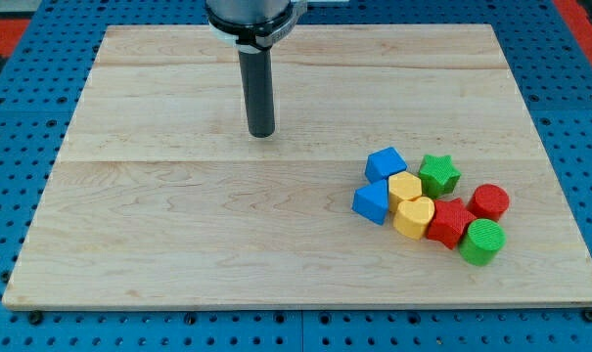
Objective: Move the blue cube towards the top center
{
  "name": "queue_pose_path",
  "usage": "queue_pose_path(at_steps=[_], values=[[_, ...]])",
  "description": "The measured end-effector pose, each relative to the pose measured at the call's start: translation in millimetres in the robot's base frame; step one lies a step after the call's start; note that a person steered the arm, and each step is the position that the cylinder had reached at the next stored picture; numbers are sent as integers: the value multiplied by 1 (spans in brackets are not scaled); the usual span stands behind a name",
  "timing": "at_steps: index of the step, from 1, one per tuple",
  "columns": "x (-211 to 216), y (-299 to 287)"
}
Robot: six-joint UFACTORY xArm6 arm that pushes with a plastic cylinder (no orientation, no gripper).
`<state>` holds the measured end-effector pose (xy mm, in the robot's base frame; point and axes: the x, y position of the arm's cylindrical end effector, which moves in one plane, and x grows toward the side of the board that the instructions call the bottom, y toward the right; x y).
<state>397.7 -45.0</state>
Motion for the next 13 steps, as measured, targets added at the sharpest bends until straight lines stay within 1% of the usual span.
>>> queue_pose_path(at_steps=[1,2,3,4,5,6,7,8,13], values=[[0,0],[-9,1],[-40,56],[-57,169],[2,272],[91,326],[122,299],[117,241],[117,228]])
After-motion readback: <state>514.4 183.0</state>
